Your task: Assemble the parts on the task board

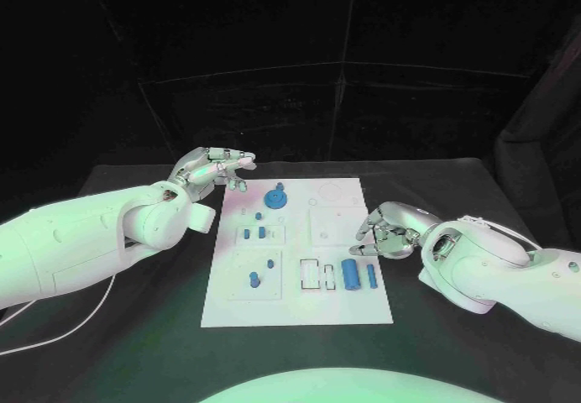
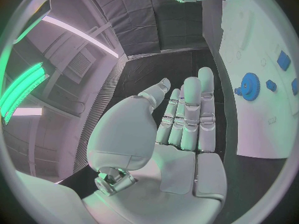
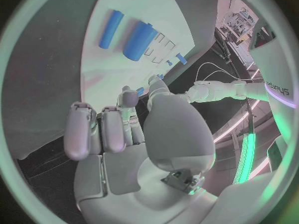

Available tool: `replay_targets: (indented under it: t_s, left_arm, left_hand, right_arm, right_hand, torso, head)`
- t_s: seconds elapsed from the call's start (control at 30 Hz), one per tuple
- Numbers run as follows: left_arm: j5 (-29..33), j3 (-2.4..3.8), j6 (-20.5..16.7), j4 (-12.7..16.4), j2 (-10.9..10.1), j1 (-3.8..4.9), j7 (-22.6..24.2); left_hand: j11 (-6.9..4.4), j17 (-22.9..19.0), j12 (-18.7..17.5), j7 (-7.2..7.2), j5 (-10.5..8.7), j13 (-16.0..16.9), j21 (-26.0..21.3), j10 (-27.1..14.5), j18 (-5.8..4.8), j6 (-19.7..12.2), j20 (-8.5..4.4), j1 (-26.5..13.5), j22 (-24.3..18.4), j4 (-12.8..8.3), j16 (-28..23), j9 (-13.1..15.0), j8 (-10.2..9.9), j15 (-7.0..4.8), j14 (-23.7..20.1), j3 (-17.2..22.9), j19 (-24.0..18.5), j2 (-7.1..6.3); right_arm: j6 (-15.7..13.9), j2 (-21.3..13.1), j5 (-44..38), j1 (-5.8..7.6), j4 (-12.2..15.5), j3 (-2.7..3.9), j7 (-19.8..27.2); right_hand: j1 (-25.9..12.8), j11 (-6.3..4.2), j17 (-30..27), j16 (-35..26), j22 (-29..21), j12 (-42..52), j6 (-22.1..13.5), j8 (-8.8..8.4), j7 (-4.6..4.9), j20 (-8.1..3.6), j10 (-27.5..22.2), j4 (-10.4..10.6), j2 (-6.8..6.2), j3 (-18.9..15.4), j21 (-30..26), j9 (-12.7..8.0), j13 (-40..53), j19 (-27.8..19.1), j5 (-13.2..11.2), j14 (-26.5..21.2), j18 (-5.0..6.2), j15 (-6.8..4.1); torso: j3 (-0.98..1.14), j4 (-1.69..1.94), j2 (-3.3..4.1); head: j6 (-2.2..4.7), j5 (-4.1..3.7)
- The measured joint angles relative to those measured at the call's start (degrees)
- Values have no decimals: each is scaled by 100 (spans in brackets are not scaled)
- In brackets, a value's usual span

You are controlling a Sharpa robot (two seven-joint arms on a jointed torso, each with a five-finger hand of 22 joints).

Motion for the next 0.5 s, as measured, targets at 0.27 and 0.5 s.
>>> replay_targets:
  t_s: [0.27,0.5]
  left_arm:
    - [0,-2,4,22,-27,-10,-1]
    - [0,-2,5,30,-39,-14,-2]
  left_hand:
    - [0,0,0,0,0,0,0,0,0,0,0,0,0,0,0,0,0,0,0,0,0,0]
    - [0,0,0,0,0,0,0,0,0,0,0,0,0,0,0,0,0,0,0,0,0,0]
  right_arm:
    - [145,77,-122,-185,19,-9,-427]
    - [259,153,-207,-260,22,-11,-680]
  right_hand:
    - [22,18,57,51,36,537,-111,172,-11,0,36,119,72,-265,4,21,690,0,27,0,0,0]
    - [-194,6,348,178,93,1067,-153,345,-11,0,164,150,83,-497,40,47,1326,-1,-143,0,1,0]
  torso:
    - [-7,26,-3]
    - [-16,26,1]
  head:
    - [-23,-56]
    - [-43,-36]
